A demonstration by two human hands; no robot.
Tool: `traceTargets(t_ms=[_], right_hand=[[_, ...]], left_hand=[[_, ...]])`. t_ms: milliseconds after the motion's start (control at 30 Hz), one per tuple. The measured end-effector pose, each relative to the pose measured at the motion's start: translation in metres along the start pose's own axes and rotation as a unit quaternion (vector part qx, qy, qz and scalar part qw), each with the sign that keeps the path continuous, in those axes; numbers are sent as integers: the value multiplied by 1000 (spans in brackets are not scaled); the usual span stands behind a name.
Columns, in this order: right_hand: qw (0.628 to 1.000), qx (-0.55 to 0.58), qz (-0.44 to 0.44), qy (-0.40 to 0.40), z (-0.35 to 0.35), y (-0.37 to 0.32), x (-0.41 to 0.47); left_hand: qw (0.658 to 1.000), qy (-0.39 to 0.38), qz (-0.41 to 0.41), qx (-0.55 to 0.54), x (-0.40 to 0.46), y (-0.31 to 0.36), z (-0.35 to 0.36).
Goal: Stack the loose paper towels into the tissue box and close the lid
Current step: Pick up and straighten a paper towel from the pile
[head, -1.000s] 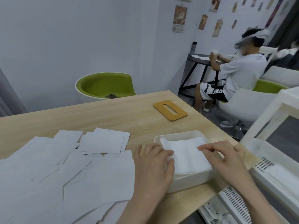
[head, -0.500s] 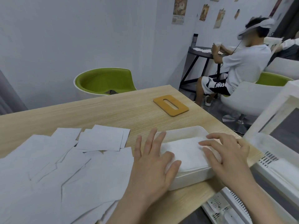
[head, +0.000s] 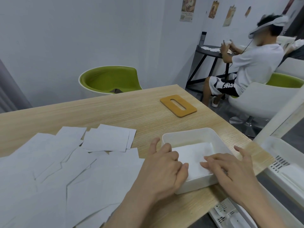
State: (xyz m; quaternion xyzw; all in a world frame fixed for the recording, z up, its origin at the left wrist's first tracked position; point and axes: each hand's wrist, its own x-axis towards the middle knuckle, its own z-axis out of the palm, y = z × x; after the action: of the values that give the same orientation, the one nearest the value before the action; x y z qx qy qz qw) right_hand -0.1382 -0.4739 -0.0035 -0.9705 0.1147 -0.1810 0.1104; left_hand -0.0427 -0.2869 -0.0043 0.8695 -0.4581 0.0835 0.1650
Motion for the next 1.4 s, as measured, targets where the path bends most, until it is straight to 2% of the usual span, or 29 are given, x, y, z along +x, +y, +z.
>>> traceTargets(t_ms=[233,400,467,667,833,967,1167,1300,1400], right_hand=[[999,33,-1,-38,-10,-3,2],[993,95,-30,63,-8,-25,-12],[987,122,-57,93,-5,-41,-17],[973,171,-120,99,-1,-87,-20],[965,177,-178,82,15,-122,-22],[963,168,-205,39,41,-144,-23],[971,142,-180,-70,84,-163,-2],[978,88,-163,-91,108,-171,21],[980,40,-153,-123,121,-173,34]], left_hand=[[999,22,-2,-40,-3,0,4],[978,127,-25,-164,-22,0,1],[971,150,-38,-180,-33,-4,-2],[964,179,-95,-172,-77,-33,-16],[957,214,-152,-125,-123,-66,-26],[955,211,-193,-84,-161,-93,-31],[951,159,-259,-52,-192,-122,-25],[946,126,-287,-76,-200,-130,-12],[946,141,-280,-78,-202,-134,-6]])
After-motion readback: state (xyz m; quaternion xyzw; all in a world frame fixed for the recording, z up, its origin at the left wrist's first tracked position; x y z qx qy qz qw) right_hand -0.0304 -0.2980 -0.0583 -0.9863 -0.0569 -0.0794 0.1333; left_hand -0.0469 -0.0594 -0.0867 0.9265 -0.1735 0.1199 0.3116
